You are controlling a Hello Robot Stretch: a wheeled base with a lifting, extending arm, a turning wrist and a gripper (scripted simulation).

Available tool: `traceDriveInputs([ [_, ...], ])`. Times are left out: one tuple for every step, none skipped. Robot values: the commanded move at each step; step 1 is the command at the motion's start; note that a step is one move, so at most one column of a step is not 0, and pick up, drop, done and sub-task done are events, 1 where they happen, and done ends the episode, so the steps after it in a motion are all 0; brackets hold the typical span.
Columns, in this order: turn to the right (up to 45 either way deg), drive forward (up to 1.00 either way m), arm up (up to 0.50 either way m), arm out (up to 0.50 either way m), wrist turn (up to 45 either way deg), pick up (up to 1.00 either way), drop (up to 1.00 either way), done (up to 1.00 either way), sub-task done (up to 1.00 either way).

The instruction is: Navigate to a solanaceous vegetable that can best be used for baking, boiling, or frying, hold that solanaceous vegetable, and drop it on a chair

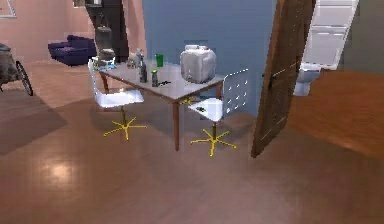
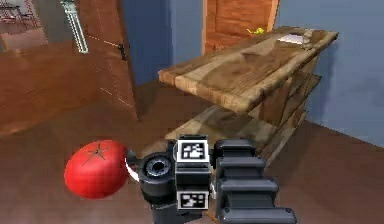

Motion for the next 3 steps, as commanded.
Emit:
traceDriveInputs([
  [0.0, 1.0, 0.0, 0.0, 0.0, 0.0, 0.0, 0.0, 0.0],
  [0.0, 0.25, 0.0, 0.0, 0.0, 0.0, 0.0, 0.0, 0.0],
  [-45.0, 0.0, 0.0, 0.0, 0.0, 0.0, 0.0, 0.0, 0.0],
])
